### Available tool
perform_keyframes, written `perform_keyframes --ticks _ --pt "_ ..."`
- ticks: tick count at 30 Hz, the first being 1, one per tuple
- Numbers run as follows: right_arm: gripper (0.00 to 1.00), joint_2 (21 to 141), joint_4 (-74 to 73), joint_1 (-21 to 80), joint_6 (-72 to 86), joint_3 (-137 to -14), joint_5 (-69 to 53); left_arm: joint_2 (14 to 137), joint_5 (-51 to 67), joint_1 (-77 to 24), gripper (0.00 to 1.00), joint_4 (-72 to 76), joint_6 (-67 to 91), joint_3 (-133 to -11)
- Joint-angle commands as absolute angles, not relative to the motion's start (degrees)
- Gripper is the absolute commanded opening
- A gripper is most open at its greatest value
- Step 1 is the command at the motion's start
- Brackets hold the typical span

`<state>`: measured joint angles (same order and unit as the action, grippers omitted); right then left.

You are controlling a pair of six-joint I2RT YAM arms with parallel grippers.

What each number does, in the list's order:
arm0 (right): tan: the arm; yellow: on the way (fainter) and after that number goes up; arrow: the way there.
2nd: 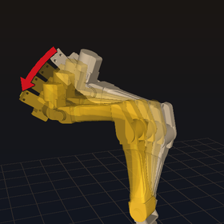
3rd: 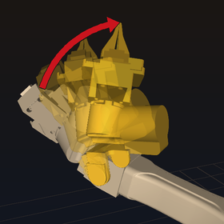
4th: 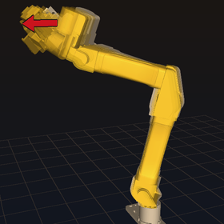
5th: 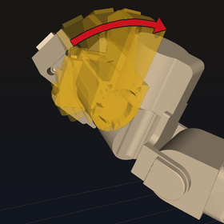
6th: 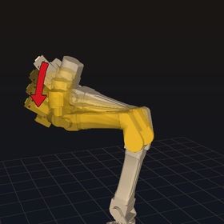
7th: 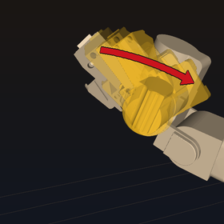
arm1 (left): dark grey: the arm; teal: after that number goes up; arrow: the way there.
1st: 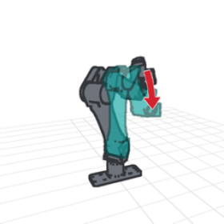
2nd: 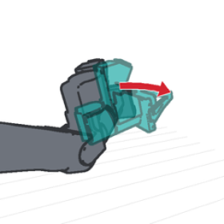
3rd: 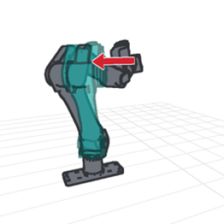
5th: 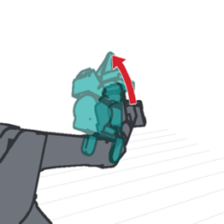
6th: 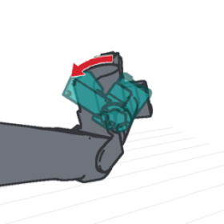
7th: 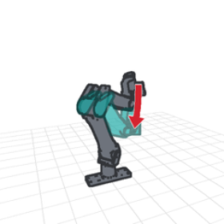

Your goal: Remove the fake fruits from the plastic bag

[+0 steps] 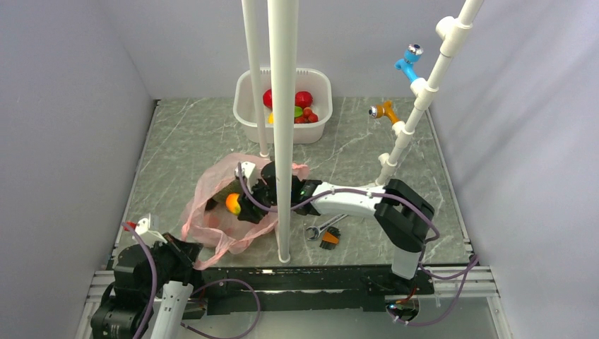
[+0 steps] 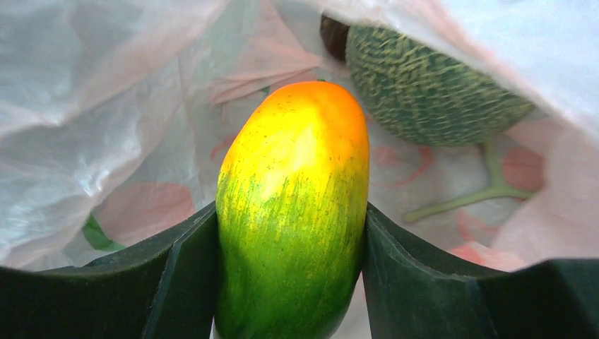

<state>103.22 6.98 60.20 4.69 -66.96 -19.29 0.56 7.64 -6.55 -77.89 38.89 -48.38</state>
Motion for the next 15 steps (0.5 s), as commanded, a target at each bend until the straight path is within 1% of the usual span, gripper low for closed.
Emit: perform_keyframes --ticks 1,7,15 --pt "0.03 97.2 10.0 57.7 5.3 -65.9 -19.4 0.2 8.8 -6.2 0.0 -76.8 37.6 -46.0" --pt "0.01 93.3 12.3 54.4 8.6 -63.9 -23.5 1.8 12.0 -6.2 0.0 -74.9 35.3 -42.0" --pt "0.0 89.8 11.8 52.8 10.7 -63.8 -26.7 5.8 12.6 -6.2 0.0 -70.2 32.1 -38.3"
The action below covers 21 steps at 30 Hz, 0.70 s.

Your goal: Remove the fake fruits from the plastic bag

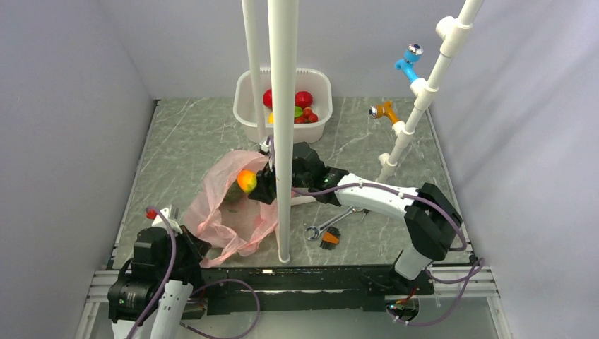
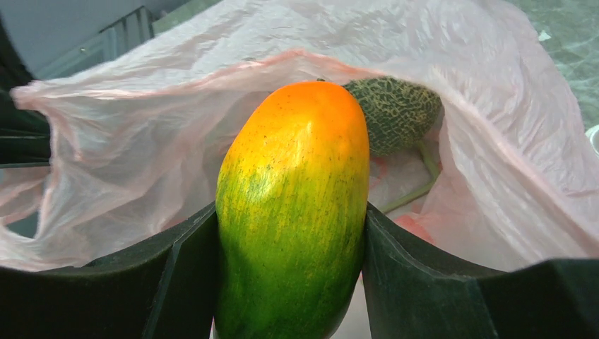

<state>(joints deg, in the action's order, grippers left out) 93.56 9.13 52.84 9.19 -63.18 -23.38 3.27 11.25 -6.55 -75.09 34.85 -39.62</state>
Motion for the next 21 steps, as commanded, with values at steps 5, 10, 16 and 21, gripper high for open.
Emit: perform_keyframes --ticks 5,10,16,21 --pt "0.0 85.7 9.3 52.2 9.1 -63.9 -27.0 7.2 13.4 -6.2 0.0 -68.6 30.4 -37.7" --pt "0.0 79.1 8.5 50.1 7.5 -63.8 -25.4 6.1 14.9 -6.2 0.0 -67.8 29.3 -37.1" --pt "0.0 75.0 9.5 47.0 6.3 -65.4 -22.2 5.6 16.1 -6.2 0.0 -67.0 28.3 -36.7" --pt "0.0 75.3 9.2 44.0 5.7 -67.3 -14.3 5.4 16.7 -6.2 0.0 -66.8 27.7 -36.5"
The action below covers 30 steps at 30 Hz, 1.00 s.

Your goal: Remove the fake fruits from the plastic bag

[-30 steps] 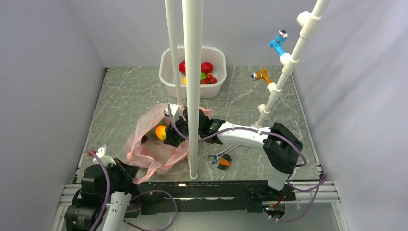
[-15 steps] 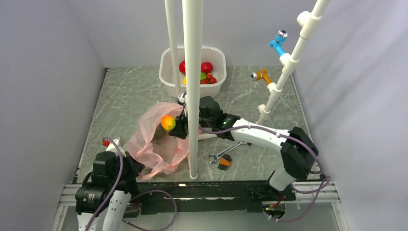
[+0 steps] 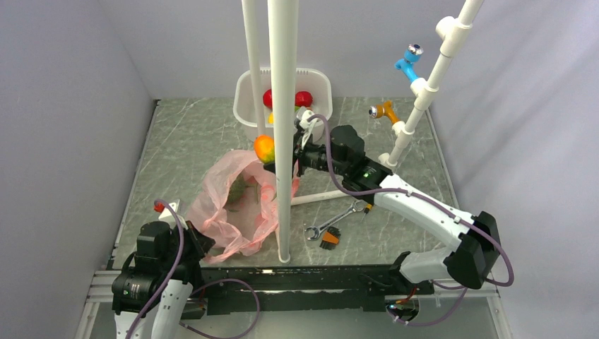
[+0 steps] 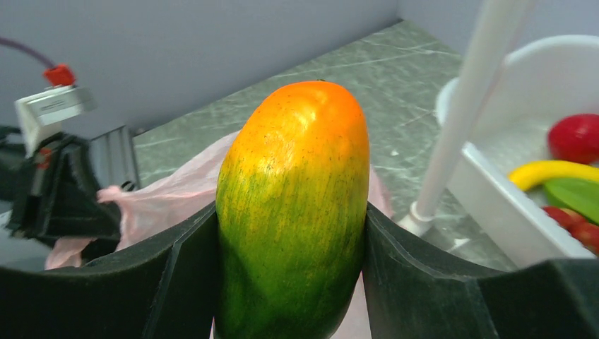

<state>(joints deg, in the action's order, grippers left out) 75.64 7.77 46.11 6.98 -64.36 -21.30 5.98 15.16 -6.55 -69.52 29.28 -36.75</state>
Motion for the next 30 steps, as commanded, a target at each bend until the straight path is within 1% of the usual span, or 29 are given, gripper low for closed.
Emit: perform_keyframes --ticks 1,6,9,14,17,19,22,24,26,30 --pt "0.0 75.7 9.1 43.4 5.8 -68.0 -12.5 5.2 17.0 -6.2 0.0 -66.6 27.6 -36.5" --pt "0.0 80.9 4.0 40.5 5.5 -74.0 1.1 5.2 17.3 -6.0 0.0 -66.5 27.2 -36.4" --pt "0.0 85.0 3.1 38.3 6.1 -76.9 5.0 4.8 17.6 -5.8 0.0 -66.5 26.9 -36.4" --pt "0.0 96.7 -4.1 36.3 4.6 -88.0 10.5 4.8 17.9 -5.3 0.0 -66.2 26.6 -36.2" --pt "0.0 106.2 -8.1 34.7 3.8 -96.8 10.5 5.2 18.4 -4.7 0.0 -66.0 26.1 -36.2" --pt "0.0 112.8 -13.1 33.7 3.7 -106.7 10.5 5.6 18.8 -4.3 0.0 -65.9 25.6 -36.2" --pt "0.0 120.2 -18.0 32.5 4.7 -116.1 8.9 5.8 19.0 -4.0 0.0 -66.0 25.3 -36.2" --pt "0.0 123.7 -19.0 32.0 5.2 -119.4 7.9 5.6 19.1 -3.9 0.0 -66.0 25.3 -36.2" --pt "0.03 126.0 -18.8 31.2 6.0 -121.2 6.6 5.3 19.3 -3.8 0.0 -65.8 25.2 -36.1" --pt "0.05 129.9 -18.2 29.6 8.0 -124.2 3.8 5.2 19.4 -3.6 0.0 -65.7 25.0 -36.1"
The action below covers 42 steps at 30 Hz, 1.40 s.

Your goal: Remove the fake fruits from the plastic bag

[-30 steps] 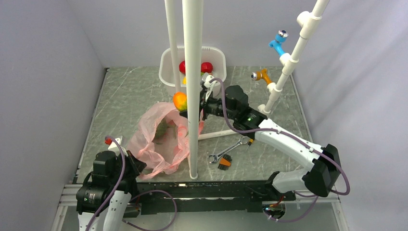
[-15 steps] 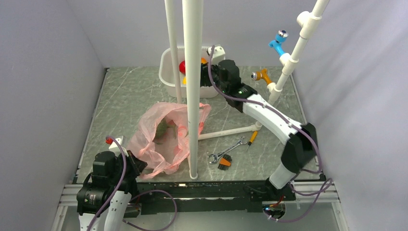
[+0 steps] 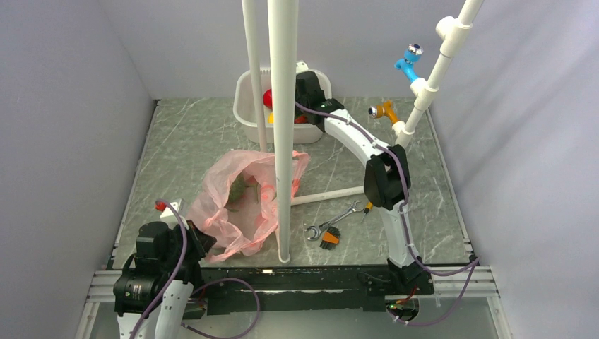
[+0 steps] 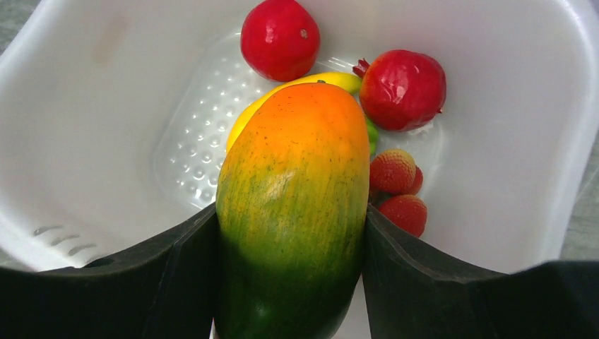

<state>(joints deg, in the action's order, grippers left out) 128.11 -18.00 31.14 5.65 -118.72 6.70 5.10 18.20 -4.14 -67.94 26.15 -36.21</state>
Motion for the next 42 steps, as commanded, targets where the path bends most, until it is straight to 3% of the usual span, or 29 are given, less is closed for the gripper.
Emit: perform_keyframes --ticks 1,14,22,28,35,42 --pt "0.05 130.9 -18.5 29.3 8.3 -125.1 3.4 5.3 19.4 -3.6 0.0 -65.7 24.9 -36.1" --pt "0.22 138.6 -19.7 28.9 8.2 -128.8 3.1 5.2 19.9 -3.1 0.0 -65.6 24.7 -36.0" --pt "0.61 138.0 -20.5 28.9 7.5 -129.6 2.8 5.2 19.9 -3.1 0.0 -65.5 24.6 -36.0" --pt "0.79 134.0 -20.8 28.9 6.7 -128.6 2.6 5.2 19.9 -3.1 0.0 -65.6 24.6 -36.0" --pt "0.86 126.9 -21.6 29.1 7.5 -124.0 2.3 5.1 19.9 -3.1 0.0 -65.6 24.6 -35.9" --pt "0.89 112.0 -15.6 30.5 9.4 -107.1 1.7 5.2 20.0 -3.1 0.0 -65.6 24.6 -35.9"
